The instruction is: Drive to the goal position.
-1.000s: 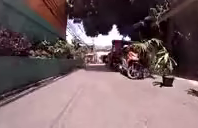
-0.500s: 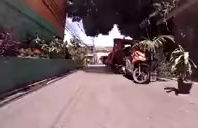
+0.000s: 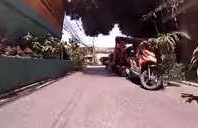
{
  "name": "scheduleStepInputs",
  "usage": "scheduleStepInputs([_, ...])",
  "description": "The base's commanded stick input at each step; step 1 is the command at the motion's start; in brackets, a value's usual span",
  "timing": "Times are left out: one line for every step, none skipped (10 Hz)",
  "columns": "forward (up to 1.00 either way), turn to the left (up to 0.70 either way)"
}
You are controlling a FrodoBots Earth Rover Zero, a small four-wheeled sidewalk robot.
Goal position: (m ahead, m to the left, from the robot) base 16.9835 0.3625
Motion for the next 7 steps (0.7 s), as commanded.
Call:
scheduleStepInputs([1.0, 0.0])
scheduleStepInputs([1.0, 0.0])
scheduleStepInputs([1.0, 0.0])
scheduleStepInputs([1.0, 0.0])
scheduleStepInputs([1.0, 0.0])
scheduleStepInputs([1.0, 0.0])
scheduleStepInputs([1.0, 0.0])
